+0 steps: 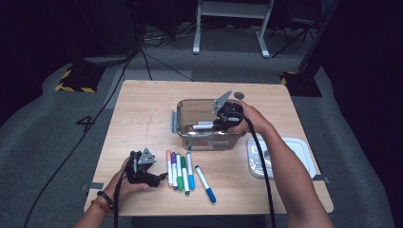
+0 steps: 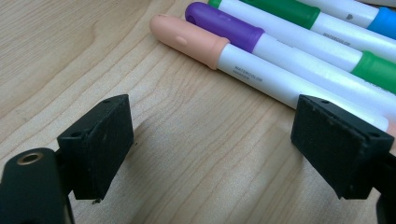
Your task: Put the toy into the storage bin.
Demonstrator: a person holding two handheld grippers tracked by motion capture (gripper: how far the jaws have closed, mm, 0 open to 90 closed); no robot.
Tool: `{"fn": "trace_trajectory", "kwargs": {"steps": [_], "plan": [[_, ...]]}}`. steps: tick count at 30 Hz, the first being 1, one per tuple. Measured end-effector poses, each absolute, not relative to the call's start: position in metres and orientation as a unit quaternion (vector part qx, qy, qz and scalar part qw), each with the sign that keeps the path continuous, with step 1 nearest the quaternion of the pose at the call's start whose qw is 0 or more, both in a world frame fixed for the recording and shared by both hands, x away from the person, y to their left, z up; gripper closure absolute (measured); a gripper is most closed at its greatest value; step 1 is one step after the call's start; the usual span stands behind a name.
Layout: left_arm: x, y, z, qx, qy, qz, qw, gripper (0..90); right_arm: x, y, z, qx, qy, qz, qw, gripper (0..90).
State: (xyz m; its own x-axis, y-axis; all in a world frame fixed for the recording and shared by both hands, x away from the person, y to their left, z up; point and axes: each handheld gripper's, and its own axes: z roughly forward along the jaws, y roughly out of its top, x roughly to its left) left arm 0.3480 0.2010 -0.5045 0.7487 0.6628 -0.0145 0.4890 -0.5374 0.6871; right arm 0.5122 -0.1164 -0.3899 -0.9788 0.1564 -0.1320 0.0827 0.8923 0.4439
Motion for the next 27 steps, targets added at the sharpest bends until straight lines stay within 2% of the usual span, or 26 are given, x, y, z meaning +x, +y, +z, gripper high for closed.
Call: {"fn": "trace_trajectory", "kwargs": {"steps": [10,14,18,24,27], "plan": [[0.348,0.201,-0.505,0.868,0.332,0.125,0.349,13.5,0.512,-0.108,-0.398,0.053,0.984,0.156,0.066,73.3],[0.348,0.201,-0.505,0.867,0.332,0.125,0.349,13.5,0.514,-0.108,-0.398,0.066,0.983,0.151,0.078,64.6],[0.348,0.201,-0.505,0.868,0.332,0.125,0.349,13.5,0.513,-0.11,-0.395,0.072,0.979,0.168,0.089,60.7],[0.348,0.201,-0.504,0.868,0.331,0.126,0.348,13.5,0.505,-0.125,-0.371,0.111,0.95,0.257,0.136,51.3],[0.348,0.201,-0.505,0.868,0.332,0.125,0.349,13.5,0.497,-0.135,-0.362,0.139,0.935,0.293,0.143,46.4]]}}
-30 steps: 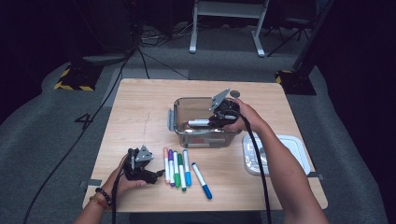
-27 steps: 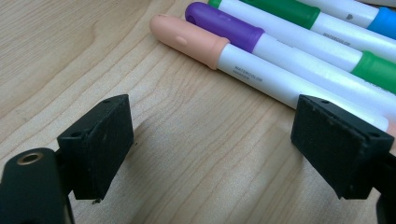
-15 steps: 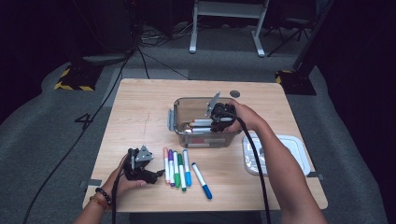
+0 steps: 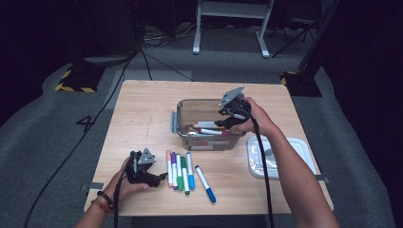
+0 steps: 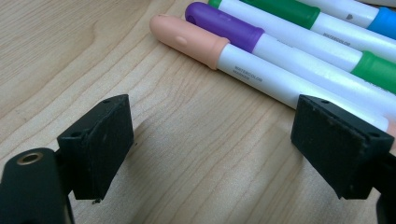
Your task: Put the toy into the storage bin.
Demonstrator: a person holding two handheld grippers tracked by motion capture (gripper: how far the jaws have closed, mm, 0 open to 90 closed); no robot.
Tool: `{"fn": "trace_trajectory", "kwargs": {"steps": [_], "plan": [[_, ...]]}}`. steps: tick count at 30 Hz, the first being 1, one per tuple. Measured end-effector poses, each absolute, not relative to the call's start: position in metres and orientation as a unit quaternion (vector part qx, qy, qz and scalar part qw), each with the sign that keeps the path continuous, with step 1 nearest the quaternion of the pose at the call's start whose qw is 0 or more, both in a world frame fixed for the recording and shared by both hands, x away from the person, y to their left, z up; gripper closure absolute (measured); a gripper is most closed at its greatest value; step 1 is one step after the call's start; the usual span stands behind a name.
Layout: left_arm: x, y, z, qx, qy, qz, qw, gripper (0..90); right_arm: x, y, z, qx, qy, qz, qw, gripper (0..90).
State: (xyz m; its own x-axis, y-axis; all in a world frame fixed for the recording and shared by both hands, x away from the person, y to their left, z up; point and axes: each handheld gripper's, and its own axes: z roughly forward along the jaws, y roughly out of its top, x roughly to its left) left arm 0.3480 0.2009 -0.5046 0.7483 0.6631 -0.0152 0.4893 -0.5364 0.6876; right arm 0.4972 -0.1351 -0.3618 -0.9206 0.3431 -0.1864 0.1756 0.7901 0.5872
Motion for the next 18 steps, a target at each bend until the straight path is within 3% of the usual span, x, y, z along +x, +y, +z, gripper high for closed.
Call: {"fn": "trace_trajectory", "kwargs": {"steps": [10,18], "plan": [[0.348,0.201,-0.505,0.867,0.332,0.125,0.349,13.5,0.458,-0.164,-0.335,0.16,0.898,0.377,0.161,41.0],[0.348,0.201,-0.505,0.868,0.332,0.125,0.348,13.5,0.42,-0.181,-0.336,0.153,0.886,0.405,0.165,38.8]]}}
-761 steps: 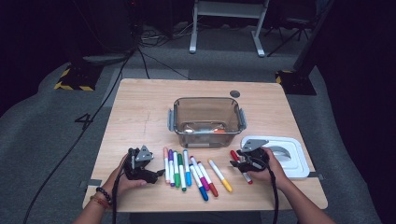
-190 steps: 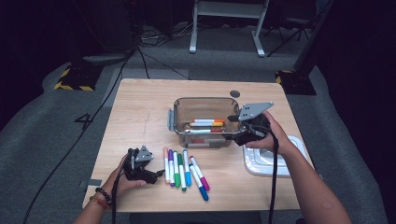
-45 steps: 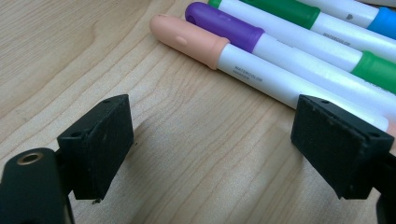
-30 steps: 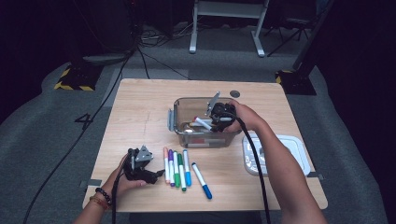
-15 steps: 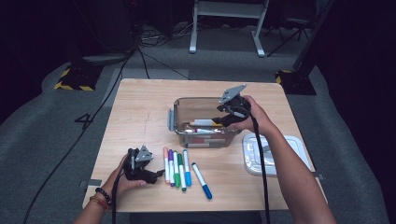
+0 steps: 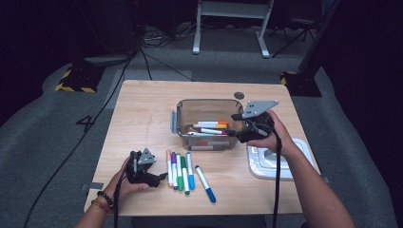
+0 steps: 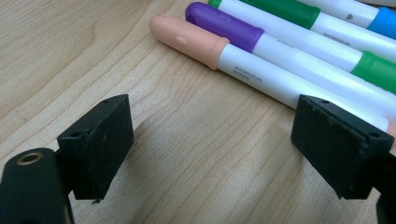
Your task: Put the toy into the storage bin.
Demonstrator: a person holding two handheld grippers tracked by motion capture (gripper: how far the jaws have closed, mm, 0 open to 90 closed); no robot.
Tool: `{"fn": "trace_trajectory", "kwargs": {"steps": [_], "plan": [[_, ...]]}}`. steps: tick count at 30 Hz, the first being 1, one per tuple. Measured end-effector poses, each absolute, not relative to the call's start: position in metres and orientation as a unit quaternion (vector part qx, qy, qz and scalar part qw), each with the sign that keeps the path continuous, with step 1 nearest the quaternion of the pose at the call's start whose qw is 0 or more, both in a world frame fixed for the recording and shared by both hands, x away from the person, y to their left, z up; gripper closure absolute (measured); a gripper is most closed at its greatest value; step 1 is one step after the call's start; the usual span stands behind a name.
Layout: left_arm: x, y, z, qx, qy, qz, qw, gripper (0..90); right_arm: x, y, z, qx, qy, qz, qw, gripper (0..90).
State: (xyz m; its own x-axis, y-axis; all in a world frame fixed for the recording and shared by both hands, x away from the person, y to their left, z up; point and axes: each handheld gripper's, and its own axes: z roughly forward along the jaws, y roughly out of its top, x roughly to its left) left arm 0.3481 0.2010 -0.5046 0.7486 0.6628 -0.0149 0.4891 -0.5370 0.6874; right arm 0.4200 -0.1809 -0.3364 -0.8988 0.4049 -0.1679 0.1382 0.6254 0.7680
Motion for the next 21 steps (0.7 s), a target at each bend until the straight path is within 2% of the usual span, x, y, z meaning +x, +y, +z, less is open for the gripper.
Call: {"fn": "trace_trajectory", "kwargs": {"steps": [9,16,21], "plan": [[0.348,0.201,-0.505,0.867,0.332,0.125,0.349,13.5,0.382,-0.196,-0.353,0.144,0.88,0.426,0.155,35.3],[0.348,0.201,-0.505,0.867,0.332,0.125,0.349,13.5,0.36,-0.194,-0.387,0.138,0.888,0.414,0.146,36.1],[0.348,0.201,-0.505,0.867,0.333,0.124,0.348,13.5,0.349,-0.186,-0.41,0.131,0.897,0.404,0.12,35.7]]}}
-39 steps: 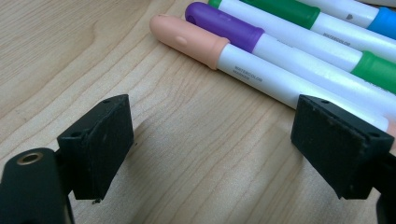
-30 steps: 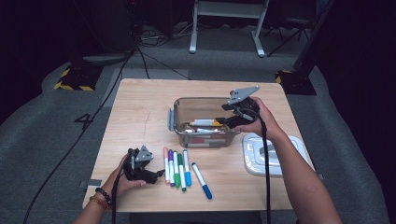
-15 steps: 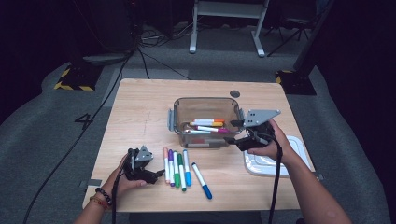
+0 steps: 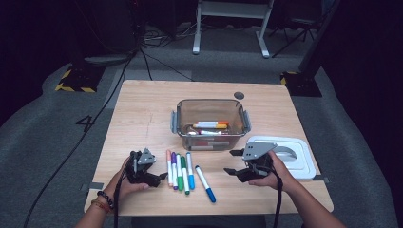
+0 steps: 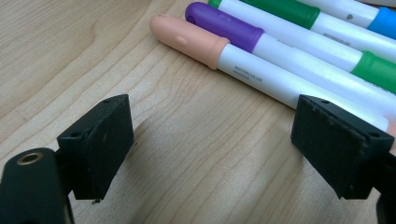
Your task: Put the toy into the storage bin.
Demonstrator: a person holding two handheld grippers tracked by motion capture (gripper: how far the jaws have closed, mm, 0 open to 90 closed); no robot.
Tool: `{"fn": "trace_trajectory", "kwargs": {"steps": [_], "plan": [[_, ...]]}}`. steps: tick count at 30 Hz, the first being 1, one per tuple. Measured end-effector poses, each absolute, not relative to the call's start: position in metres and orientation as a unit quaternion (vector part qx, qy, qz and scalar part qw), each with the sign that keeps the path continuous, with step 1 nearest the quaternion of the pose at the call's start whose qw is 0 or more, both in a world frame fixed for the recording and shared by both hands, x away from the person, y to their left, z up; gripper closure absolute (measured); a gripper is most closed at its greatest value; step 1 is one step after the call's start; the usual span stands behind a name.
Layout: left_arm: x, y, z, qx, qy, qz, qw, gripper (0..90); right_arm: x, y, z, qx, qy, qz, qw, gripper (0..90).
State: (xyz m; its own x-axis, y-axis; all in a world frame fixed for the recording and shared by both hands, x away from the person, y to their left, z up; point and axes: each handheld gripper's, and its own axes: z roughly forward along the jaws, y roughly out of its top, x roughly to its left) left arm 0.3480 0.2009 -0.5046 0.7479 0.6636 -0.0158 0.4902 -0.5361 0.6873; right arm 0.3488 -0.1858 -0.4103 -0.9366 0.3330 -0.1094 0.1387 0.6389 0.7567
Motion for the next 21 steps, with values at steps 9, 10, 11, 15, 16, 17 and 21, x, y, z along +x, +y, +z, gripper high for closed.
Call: {"fn": "trace_trajectory", "kwargs": {"steps": [9,10,11,15,16,17,21], "plan": [[0.348,0.201,-0.505,0.868,0.332,0.125,0.349,13.5,0.327,-0.162,-0.446,0.111,0.908,0.395,0.082,35.6],[0.348,0.201,-0.505,0.867,0.333,0.124,0.348,13.5,0.325,-0.158,-0.45,0.11,0.909,0.396,0.072,36.2],[0.348,0.201,-0.505,0.867,0.332,0.125,0.349,13.5,0.323,-0.156,-0.452,0.11,0.908,0.399,0.068,36.4],[0.348,0.201,-0.505,0.867,0.332,0.125,0.349,13.5,0.315,-0.144,-0.461,0.096,0.913,0.392,0.054,36.4],[0.348,0.201,-0.505,0.867,0.332,0.125,0.349,13.5,0.314,-0.142,-0.463,0.097,0.913,0.392,0.05,36.4],[0.348,0.201,-0.505,0.868,0.332,0.125,0.349,13.5,0.313,-0.139,-0.466,0.097,0.916,0.387,0.05,36.2],[0.348,0.201,-0.505,0.868,0.332,0.125,0.348,13.5,0.313,-0.134,-0.473,0.097,0.921,0.375,0.047,36.1]]}}
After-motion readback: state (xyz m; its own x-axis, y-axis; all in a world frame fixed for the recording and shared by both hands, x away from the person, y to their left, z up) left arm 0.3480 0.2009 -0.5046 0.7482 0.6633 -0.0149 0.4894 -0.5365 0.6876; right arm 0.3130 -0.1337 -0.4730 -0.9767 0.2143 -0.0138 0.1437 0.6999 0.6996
